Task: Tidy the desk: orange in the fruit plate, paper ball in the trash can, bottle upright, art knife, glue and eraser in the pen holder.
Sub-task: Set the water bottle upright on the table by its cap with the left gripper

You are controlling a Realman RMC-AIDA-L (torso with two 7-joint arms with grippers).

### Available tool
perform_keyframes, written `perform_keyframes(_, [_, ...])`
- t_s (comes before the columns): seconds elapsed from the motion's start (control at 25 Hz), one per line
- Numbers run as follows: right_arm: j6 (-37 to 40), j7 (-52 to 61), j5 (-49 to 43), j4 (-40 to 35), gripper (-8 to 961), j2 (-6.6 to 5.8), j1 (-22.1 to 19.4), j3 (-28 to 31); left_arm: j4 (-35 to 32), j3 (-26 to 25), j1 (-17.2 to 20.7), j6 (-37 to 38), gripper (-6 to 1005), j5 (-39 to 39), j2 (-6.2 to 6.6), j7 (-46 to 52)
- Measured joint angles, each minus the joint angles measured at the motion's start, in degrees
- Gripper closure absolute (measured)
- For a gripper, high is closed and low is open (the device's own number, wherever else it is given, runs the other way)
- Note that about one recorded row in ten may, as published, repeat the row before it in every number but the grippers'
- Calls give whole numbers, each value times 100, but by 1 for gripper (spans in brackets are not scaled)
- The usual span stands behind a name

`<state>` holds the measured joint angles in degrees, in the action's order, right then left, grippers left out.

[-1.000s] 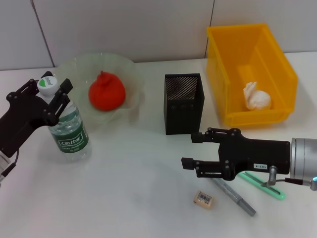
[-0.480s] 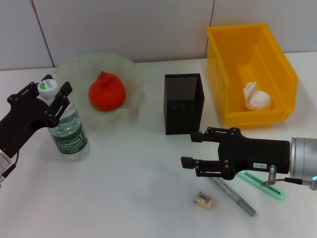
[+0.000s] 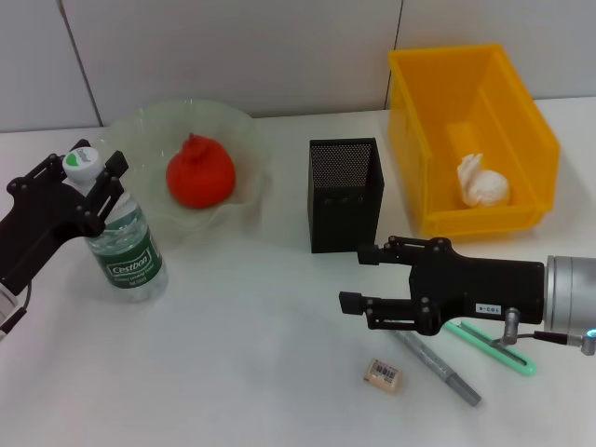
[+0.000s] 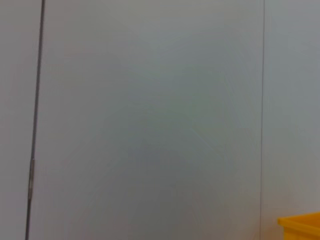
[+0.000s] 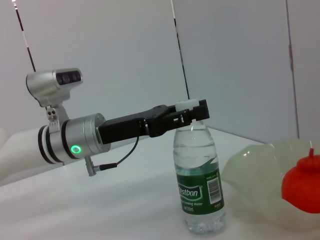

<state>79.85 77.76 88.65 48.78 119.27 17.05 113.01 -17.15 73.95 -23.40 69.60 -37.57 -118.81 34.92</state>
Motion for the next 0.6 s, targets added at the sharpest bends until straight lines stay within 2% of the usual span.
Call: perform_keyframes(0.6, [-13,12,4,0,216,0,0,2,3,27,60,326,530,-16,-2,35])
